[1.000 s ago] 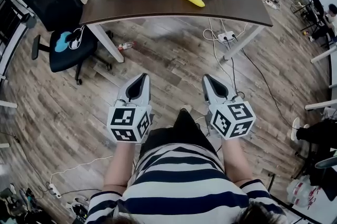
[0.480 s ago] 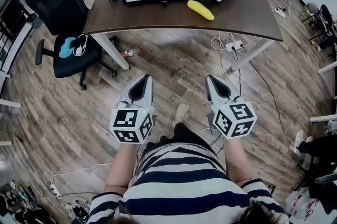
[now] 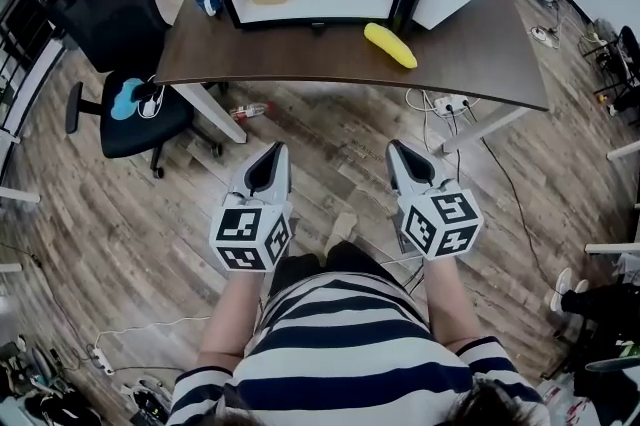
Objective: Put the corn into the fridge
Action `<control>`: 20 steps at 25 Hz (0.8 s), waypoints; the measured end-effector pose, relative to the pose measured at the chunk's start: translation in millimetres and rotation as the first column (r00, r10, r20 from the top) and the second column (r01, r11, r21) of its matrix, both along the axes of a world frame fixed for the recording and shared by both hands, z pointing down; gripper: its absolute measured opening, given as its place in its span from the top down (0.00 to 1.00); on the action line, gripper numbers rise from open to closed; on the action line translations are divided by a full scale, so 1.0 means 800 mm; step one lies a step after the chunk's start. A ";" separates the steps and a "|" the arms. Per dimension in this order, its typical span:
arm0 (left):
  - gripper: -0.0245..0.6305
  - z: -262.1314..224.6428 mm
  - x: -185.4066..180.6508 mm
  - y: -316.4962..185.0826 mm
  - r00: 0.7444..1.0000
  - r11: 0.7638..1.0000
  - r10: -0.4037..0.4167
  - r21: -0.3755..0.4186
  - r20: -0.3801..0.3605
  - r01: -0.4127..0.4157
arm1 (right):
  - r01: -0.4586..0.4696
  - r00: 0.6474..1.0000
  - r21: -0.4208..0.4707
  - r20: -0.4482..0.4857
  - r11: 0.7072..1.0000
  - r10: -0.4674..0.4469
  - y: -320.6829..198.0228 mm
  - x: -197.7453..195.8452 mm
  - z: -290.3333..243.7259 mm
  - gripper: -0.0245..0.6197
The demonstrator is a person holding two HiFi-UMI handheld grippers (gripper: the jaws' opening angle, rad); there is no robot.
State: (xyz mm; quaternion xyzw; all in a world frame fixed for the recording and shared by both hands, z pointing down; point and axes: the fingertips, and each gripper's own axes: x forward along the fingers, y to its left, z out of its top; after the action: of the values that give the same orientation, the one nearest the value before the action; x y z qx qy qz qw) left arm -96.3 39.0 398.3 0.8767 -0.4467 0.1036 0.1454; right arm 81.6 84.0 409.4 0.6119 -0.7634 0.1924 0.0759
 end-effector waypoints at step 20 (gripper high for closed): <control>0.96 0.030 0.092 -0.145 0.999 0.999 0.034 -0.027 0.040 -0.033 | 0.111 0.993 -0.065 -0.029 0.992 -0.113 -0.160 0.063 0.045 0.80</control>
State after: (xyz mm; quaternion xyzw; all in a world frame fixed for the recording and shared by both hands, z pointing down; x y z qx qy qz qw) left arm -22.7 -77.1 422.3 0.8798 -0.4334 0.1294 0.1463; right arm 131.8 -43.7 445.4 0.5685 -0.7887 0.2020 0.1181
